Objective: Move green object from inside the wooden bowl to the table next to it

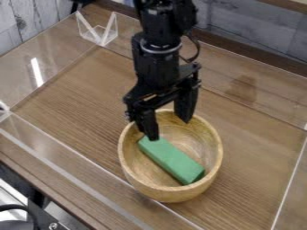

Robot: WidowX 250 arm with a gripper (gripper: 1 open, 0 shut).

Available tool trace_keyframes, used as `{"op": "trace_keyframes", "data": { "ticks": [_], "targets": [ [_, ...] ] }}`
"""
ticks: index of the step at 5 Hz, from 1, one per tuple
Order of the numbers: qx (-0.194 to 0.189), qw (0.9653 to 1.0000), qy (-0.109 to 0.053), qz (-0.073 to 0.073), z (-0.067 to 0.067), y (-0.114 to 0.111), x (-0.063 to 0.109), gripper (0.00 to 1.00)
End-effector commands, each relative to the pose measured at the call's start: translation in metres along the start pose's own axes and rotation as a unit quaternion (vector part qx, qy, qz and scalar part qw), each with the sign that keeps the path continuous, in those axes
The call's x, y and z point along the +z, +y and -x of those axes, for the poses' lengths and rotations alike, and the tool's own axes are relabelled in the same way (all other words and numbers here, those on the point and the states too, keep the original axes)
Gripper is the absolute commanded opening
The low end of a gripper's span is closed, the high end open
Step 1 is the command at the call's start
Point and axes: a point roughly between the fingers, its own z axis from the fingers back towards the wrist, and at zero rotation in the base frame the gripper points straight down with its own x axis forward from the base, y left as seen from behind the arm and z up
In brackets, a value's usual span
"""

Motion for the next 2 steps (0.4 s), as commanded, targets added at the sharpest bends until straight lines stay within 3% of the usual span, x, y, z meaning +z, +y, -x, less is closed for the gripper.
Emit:
{"op": "trace_keyframes", "data": {
  "ticks": [1,2],
  "targets": [
    [0.031,0.9991,-0.007,0.026,0.0016,0.002,0.0028,1.0],
    [0.062,0.9974,-0.01,0.035,-0.0009,0.0063,-0.0045,1.0]
  ]
}}
